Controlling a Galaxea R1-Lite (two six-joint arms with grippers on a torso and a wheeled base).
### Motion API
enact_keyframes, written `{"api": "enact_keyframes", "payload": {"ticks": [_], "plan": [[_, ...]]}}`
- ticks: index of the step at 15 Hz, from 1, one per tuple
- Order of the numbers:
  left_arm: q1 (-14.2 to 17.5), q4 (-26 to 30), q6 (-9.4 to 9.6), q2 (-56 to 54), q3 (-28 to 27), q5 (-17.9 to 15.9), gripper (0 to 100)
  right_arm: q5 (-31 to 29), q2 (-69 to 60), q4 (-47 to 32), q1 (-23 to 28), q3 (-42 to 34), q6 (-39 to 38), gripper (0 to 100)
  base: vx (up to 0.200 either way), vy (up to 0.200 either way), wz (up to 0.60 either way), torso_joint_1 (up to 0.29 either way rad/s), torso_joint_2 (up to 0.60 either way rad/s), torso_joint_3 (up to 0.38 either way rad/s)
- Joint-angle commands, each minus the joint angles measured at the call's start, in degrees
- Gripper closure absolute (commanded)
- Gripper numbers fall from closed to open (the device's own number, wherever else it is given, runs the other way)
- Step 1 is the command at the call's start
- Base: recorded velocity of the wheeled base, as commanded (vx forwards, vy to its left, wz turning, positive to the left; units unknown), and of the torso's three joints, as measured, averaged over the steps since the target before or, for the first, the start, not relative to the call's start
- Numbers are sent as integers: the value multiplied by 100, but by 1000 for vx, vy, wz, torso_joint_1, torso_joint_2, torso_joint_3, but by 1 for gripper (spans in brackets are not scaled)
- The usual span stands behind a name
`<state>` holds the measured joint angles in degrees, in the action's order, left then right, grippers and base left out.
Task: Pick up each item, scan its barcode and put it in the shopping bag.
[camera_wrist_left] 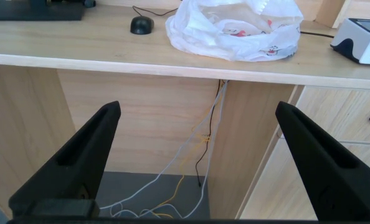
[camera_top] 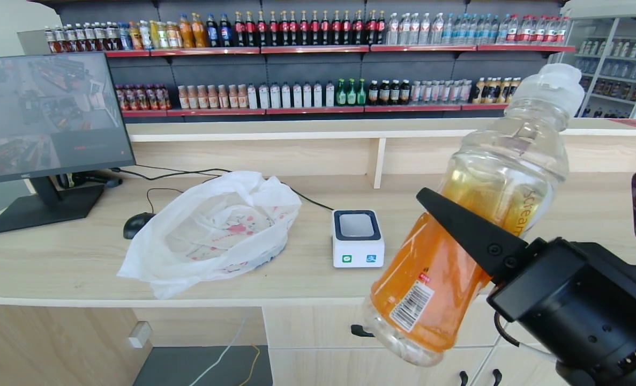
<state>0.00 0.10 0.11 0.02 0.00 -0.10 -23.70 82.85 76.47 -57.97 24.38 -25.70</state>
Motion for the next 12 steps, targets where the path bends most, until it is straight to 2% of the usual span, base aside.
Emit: {"api": "enact_keyframes", "payload": {"ticks": [1,3,6,10,12], "plan": [[0,-1,7,-2,0,1,0,217,-155,-18,637,-329,285,100,0,0,0,0,0,0],[0,-1,7,-2,0,1,0,436,-260,-27,1253,-408,540,100,0,0,0,0,0,0],[0,-1,-2,-2,0,1,0,480,-366,-124,1675,-434,1225,100,0,0,0,0,0,0],[0,-1,-2,-2,0,1,0,419,-357,-124,2096,-522,1867,100,0,0,0,0,0,0],[0,-1,7,-2,0,1,0,348,-366,-115,2149,-698,2280,100,0,0,0,0,0,0]]}}
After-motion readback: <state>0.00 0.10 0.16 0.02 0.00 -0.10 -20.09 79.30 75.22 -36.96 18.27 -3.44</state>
